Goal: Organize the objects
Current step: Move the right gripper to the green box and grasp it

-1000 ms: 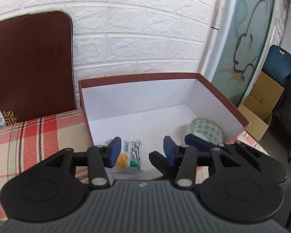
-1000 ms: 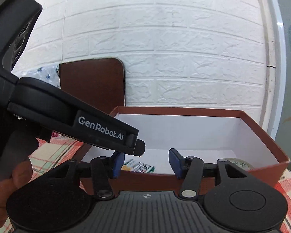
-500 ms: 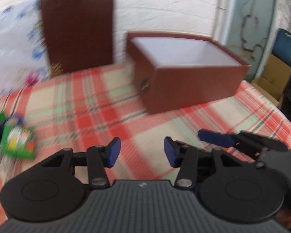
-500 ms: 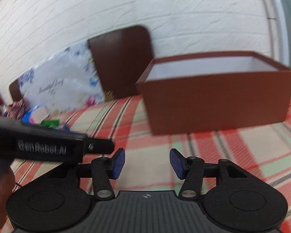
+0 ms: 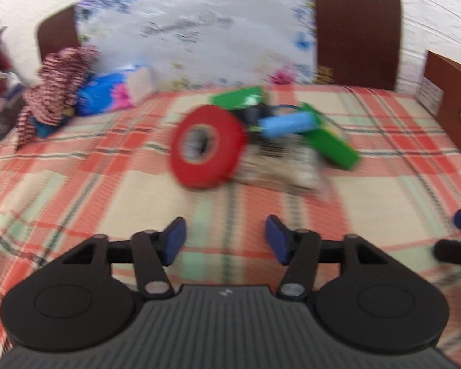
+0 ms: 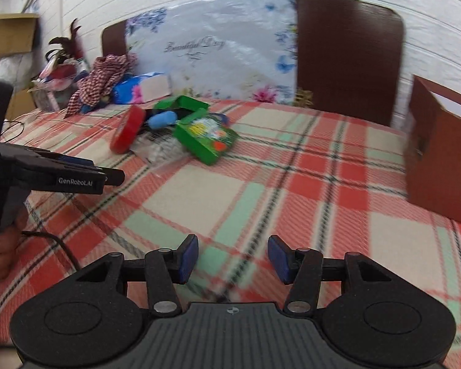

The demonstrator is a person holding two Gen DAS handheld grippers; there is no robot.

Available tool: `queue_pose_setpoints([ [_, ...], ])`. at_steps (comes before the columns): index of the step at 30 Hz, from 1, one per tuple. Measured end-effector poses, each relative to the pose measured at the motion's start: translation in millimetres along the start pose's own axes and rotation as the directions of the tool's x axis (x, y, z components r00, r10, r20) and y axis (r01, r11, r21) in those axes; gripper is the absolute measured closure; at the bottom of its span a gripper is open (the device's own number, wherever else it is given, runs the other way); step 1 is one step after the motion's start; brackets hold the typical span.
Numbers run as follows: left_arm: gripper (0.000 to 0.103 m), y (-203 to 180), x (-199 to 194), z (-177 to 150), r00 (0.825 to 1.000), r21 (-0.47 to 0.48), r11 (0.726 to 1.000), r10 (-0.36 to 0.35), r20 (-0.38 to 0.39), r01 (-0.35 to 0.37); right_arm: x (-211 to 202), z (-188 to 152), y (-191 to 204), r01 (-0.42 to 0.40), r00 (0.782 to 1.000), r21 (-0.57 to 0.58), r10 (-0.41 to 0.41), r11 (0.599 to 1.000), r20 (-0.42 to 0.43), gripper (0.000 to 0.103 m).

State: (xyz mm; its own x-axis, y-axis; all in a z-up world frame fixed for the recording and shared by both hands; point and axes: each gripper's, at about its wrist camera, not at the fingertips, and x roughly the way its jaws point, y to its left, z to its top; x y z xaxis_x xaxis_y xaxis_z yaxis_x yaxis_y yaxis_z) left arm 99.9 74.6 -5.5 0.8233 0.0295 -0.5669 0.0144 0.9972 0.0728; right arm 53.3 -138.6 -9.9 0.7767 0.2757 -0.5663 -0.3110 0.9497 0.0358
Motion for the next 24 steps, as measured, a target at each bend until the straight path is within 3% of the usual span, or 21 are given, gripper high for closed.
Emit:
queue_pose_setpoints([
  [2,0.034,23,2,1,0.998,-0.13,0.989,-0.062,0.02,0.064,9,11,2,-0.048,0.999,0.041,0.046,0.998,0.029,0.049],
  [3,0.035,25,2,1,0.998,-0.142,0.988,-0.058,0.023,0.061,13,18,-1,-0.072,0.996,0.086,0.068,0.994,0.049,0.046],
  [4,0.035,23,3,0,0.998,-0.132,0.99,-0.055,0.026,0.058,16,25,-4,-0.088,0.994,0.135,0.079,0.987,0.068,0.04],
  [9,0.034,16,1,-5,0.997,-0.077,0.995,-0.061,0.041,0.064,45,66,-19,-0.12,0.99,0.313,0.091,0.942,0.106,0.039],
  [12,0.034,20,1,-7,0.996,-0.094,0.992,-0.075,0.048,0.079,68,85,-24,-0.096,0.994,0.361,0.069,0.928,0.087,0.039],
  [17,0.034,23,2,-8,0.994,-0.112,0.989,-0.093,0.055,0.098,103,101,-25,-0.152,0.988,0.466,0.151,0.872,0.039,0.031],
  [19,0.034,23,2,-7,0.994,-0.115,0.988,-0.095,0.056,0.101,112,99,-19,-0.068,0.997,0.455,0.082,0.888,-0.012,0.031],
  [20,0.034,24,2,-7,0.994,-0.116,0.988,-0.097,0.057,0.103,116,95,-17,-0.042,0.996,0.44,0.07,0.897,-0.047,0.041],
  [22,0.034,24,2,-7,0.993,-0.119,0.987,-0.099,0.057,0.105,113,86,-22,-0.077,0.993,0.455,0.108,0.887,-0.042,0.043],
  [24,0.034,24,2,-7,0.993,-0.118,0.987,-0.099,0.057,0.105,99,79,-20,-0.051,0.996,0.408,0.079,0.912,-0.052,0.043],
])
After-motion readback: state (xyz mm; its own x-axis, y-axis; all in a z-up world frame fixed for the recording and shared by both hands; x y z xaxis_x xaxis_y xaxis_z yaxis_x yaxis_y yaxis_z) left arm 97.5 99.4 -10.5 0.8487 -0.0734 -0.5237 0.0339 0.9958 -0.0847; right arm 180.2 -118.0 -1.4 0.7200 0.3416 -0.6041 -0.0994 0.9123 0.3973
